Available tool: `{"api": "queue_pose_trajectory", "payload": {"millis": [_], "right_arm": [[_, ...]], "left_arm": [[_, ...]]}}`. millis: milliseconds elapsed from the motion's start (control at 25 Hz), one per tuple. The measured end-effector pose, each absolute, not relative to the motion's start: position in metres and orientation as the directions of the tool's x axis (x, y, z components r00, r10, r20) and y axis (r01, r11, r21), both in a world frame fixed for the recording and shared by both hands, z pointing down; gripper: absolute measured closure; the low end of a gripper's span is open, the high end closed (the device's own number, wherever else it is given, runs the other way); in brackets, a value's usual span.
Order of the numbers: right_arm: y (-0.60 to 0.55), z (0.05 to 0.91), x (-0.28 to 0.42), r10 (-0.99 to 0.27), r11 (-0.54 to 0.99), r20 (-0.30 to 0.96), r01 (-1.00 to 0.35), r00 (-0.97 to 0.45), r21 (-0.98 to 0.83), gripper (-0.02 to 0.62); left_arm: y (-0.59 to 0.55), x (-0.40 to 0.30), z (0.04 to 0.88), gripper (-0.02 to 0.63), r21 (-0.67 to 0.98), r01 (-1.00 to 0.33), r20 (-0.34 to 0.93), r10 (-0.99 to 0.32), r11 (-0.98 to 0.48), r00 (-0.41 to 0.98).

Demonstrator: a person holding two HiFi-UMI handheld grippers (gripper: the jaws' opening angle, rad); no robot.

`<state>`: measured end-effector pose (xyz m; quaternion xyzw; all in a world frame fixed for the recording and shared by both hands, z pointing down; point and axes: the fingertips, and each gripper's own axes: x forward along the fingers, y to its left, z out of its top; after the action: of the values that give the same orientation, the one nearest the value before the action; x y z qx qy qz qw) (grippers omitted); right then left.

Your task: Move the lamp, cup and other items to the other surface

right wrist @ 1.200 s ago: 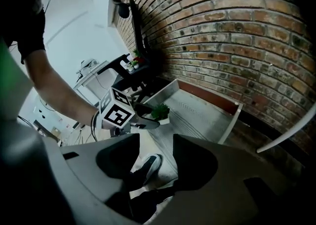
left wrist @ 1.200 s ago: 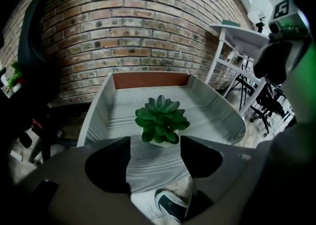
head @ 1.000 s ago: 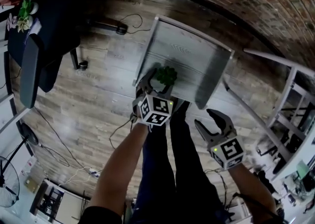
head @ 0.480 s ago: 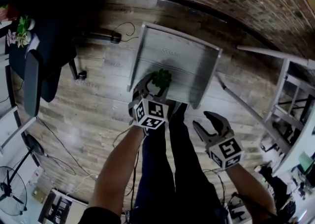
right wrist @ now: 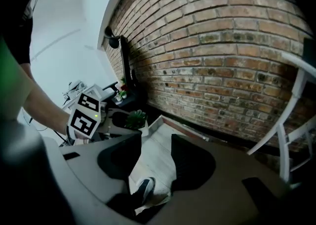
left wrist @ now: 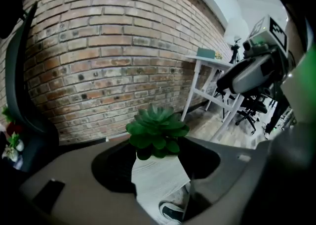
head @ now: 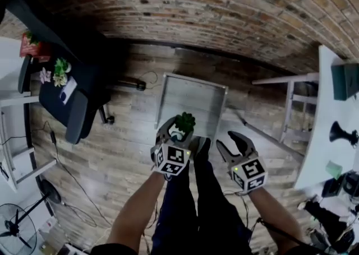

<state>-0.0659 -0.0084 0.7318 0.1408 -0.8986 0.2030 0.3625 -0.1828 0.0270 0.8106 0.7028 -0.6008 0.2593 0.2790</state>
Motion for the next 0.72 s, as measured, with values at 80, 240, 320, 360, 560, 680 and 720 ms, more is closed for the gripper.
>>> {"api": "queue_pose_trajectory", "payload": {"millis": [80,240,320,360,560,680,720], "right_arm": [[-0.014,0.695,-0.070,-0.147,0.879,0.692,-0.414,-0.707,-0.236,0.402],[-0.047,0.625,-0.085,-0.285,0.861,0.608,-0.477,-0.741,-0.178,0.402],[-0.057,0.588,-0.085,-0.340,0.842,0.575,-0.513,-0.744,-0.166,0.402],[-0.059,0.570,-0.084,-0.360,0.835,0.562,-0.526,-0.744,-0.161,0.402],[-0.066,0.492,-0.078,-0.438,0.817,0.506,-0.564,-0.743,-0.122,0.407],[-0.074,0.448,-0.069,-0.495,0.796,0.468,-0.598,-0.732,-0.092,0.411],[-0.076,0.436,-0.065,-0.514,0.786,0.460,-0.613,-0.724,-0.086,0.413]], "left_arm": [[0.032,-0.180,0.769,0.348,0.080,-0.989,0.696,-0.703,-0.127,0.147],[0.019,-0.191,0.695,0.347,0.058,-0.985,0.663,-0.732,-0.160,0.157],[0.018,-0.192,0.659,0.347,0.062,-0.983,0.655,-0.737,-0.171,0.169],[0.019,-0.192,0.641,0.347,0.072,-0.982,0.655,-0.734,-0.176,0.179],[0.016,-0.199,0.552,0.347,0.093,-0.972,0.643,-0.732,-0.218,0.226],[0.009,-0.201,0.509,0.347,0.082,-0.967,0.633,-0.737,-0.241,0.237],[0.006,-0.201,0.496,0.347,0.079,-0.965,0.623,-0.743,-0.252,0.244]]}}
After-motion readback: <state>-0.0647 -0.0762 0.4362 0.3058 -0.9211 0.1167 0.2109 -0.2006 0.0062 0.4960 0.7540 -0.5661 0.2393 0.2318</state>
